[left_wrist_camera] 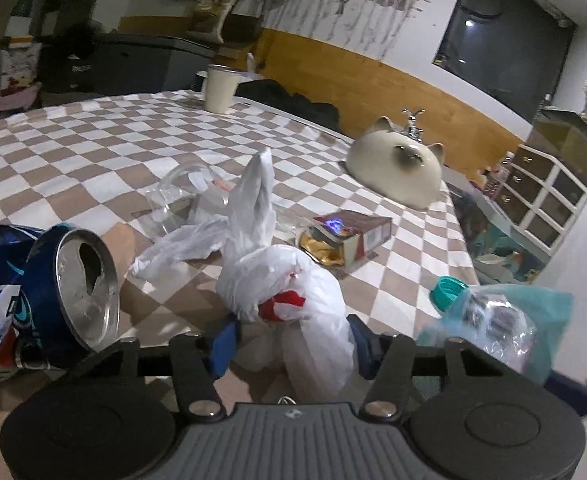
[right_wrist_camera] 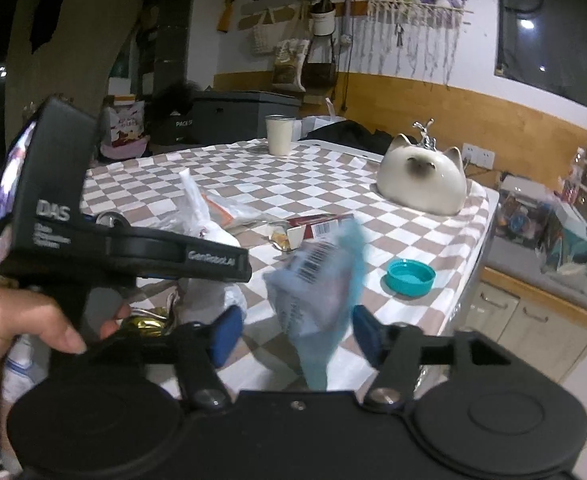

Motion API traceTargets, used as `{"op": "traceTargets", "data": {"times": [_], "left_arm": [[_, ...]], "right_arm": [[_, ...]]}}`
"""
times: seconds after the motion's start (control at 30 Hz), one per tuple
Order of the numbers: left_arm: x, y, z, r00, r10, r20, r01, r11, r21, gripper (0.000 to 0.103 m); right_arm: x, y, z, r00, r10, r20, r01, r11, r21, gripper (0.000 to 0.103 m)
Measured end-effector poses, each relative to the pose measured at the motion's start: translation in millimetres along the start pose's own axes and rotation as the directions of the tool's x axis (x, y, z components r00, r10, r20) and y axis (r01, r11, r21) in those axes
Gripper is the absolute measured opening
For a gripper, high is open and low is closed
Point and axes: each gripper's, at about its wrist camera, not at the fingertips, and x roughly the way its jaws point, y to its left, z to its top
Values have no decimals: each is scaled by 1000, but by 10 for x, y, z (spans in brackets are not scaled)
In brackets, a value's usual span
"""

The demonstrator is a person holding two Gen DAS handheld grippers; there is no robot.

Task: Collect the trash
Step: 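Grasp the white plastic bag with the left gripper while the right gripper regrasps the light-blue bag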

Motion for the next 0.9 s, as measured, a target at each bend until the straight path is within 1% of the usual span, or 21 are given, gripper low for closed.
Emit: {"op": "traceTargets", "data": {"times": [0.03,0.07,0.1,0.17,0.27,0.33,0.4,0.47,0.5,0.53,0.6,0.63,0.73,0.77,0.8,0.9], "left_arm": [[-8,18,4,1000,-13,-4,13,1000,-2,51],[-16,46,9,999,-35,-12,35,999,-9,39],[-19,69,14,998,-58,-25,58,998,-20,39],[-38,95,11,997,-73,-29,72,997,-18,37],[-48,129,18,995,-95,-37,94,995,-27,36],[-55,133,17,994,-105,-39,104,994,-28,35],[-66,133,16,992,-115,-41,114,993,-25,35],[-73,137,16,991,-126,-44,125,992,-28,35],[-76,135,18,991,-128,-45,127,991,-28,34],[-79,132,18,990,-130,-46,129,991,-27,34],[-86,112,13,990,-134,-45,133,991,-22,34],[-90,104,11,990,-134,-43,134,991,-20,33],[-100,104,11,990,-136,-39,135,991,-17,33],[-102,105,9,990,-136,-39,136,991,-19,32],[-102,112,9,990,-137,-38,136,991,-21,32],[-105,120,14,990,-136,-38,135,991,-25,32]], "right_arm": [[24,-13,11,1000,-3,-1,3,1000,0,70],[51,-34,24,1000,-3,-1,3,1000,5,72],[85,-64,37,1000,2,1,-2,1000,18,73],[151,-150,54,1000,11,2,-11,997,71,73],[246,-319,56,1000,27,10,-29,980,196,73],[315,-440,51,999,35,14,-37,956,292,73],[392,-561,34,999,34,11,-36,919,392,73],[448,-653,2,1000,24,-15,-14,879,477,73],[451,-685,-13,999,19,-29,-2,865,502,74],[430,-705,-23,1000,14,-27,1,862,506,74],[391,-728,-19,1000,-1,-10,6,867,498,83],[390,-747,-13,1000,-3,-5,5,864,503,84],[429,-824,9,1000,16,-1,-13,818,576,88],[448,-825,18,1000,14,5,-14,801,599,93],[465,-801,26,1000,4,11,-10,789,614,95],[555,-649,26,1000,12,5,-13,790,613,95]]}}
